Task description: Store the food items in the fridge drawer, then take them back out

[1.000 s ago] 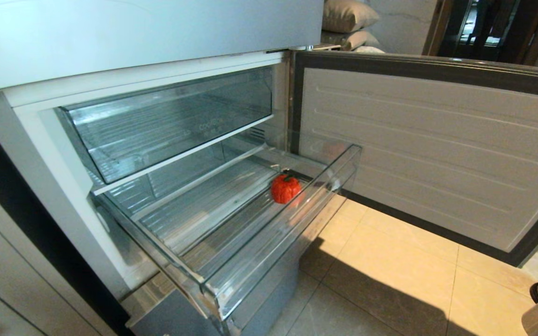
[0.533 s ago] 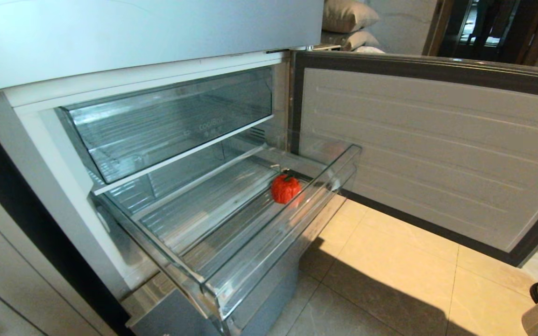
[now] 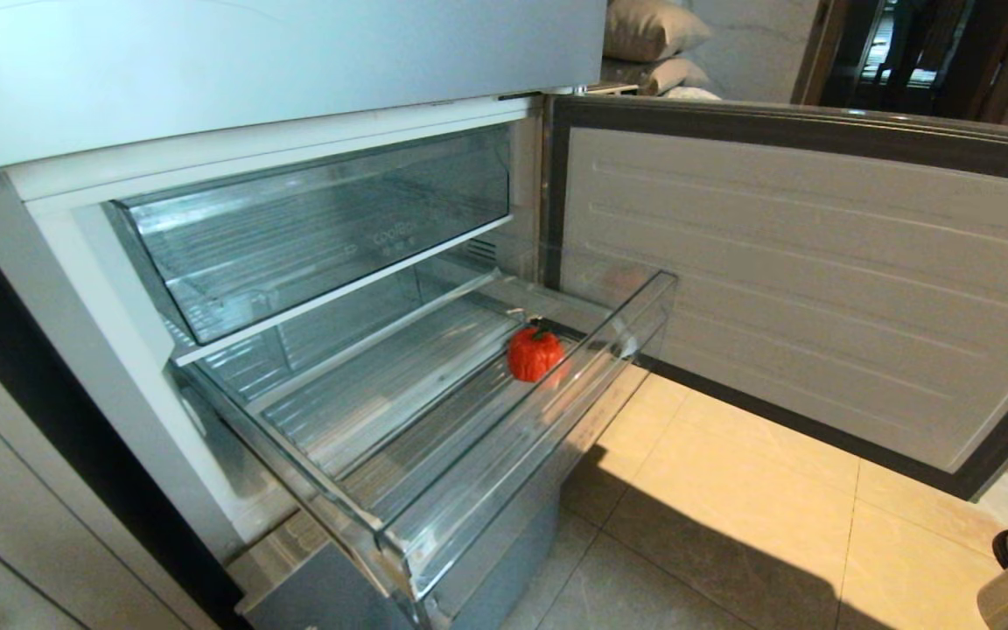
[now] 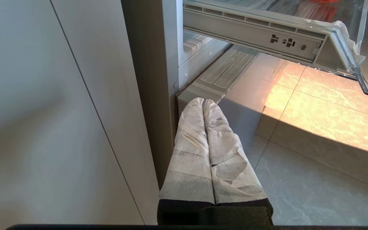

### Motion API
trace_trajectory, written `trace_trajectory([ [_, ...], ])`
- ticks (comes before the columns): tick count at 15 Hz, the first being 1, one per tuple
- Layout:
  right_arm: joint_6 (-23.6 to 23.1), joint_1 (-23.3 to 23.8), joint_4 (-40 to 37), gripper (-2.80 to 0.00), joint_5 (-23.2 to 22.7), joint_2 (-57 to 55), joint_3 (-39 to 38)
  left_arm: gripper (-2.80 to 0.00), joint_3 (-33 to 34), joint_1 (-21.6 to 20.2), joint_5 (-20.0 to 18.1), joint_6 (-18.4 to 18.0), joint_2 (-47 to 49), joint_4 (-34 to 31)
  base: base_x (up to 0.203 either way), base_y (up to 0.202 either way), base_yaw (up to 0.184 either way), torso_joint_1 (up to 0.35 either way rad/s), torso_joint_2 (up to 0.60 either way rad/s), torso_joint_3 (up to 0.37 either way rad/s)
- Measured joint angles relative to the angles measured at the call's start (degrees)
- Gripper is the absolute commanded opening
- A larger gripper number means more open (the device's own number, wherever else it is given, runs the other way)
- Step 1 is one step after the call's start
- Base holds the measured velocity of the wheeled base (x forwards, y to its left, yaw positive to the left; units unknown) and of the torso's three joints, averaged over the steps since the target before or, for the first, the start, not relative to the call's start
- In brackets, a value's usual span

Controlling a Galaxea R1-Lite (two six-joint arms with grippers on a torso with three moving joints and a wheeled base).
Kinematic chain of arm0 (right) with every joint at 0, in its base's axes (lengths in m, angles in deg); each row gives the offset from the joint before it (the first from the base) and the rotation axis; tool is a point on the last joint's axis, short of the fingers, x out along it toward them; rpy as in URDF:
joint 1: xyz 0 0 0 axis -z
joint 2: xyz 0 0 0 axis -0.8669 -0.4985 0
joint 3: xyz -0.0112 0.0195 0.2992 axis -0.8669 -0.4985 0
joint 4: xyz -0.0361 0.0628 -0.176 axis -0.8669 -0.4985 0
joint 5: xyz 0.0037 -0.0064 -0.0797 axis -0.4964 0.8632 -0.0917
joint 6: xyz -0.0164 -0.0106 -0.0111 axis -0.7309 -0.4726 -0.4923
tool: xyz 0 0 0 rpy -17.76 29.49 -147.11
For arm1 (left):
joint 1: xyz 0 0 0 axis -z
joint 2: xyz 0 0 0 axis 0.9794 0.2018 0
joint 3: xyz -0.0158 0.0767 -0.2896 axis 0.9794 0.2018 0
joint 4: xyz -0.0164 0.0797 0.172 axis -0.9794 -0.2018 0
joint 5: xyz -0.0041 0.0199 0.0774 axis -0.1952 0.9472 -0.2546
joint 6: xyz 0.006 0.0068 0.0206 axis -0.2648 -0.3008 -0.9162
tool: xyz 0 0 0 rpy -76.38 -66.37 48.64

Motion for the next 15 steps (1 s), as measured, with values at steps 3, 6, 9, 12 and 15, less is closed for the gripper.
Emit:
trace_trajectory([
  [3,0.13,0.00,-0.02,-2.80,0.00,0.01,0.00,-2.80,0.00,0.00,0.00,0.01,0.00,0.01,0.000,0.000,0.000,0.202,-0.41,-0.208],
  [6,-0.05,0.00,-0.07,-2.80,0.02,0.01,0.00,-2.80,0.00,0.02,0.00,0.01,0.00,0.00,0.000,0.000,0.000,0.277,-0.55,-0.279],
  [9,-0.03,0.00,0.00,-2.80,0.05,0.01,0.00,-2.80,0.00,0.05,0.00,0.01,0.00,0.01,0.000,0.000,0.000,0.313,-0.60,-0.304],
  [12,-0.05,0.00,0.02,-2.80,0.07,0.01,0.00,-2.80,0.00,0.02,0.00,-0.01,0.00,0.00,0.000,0.000,0.000,0.222,-0.43,-0.219],
  [15,-0.06,0.00,-0.05,-2.80,0.05,0.01,0.00,-2.80,0.00,0.02,0.00,0.01,0.00,0.00,0.000,0.000,0.000,0.155,-0.31,-0.148],
])
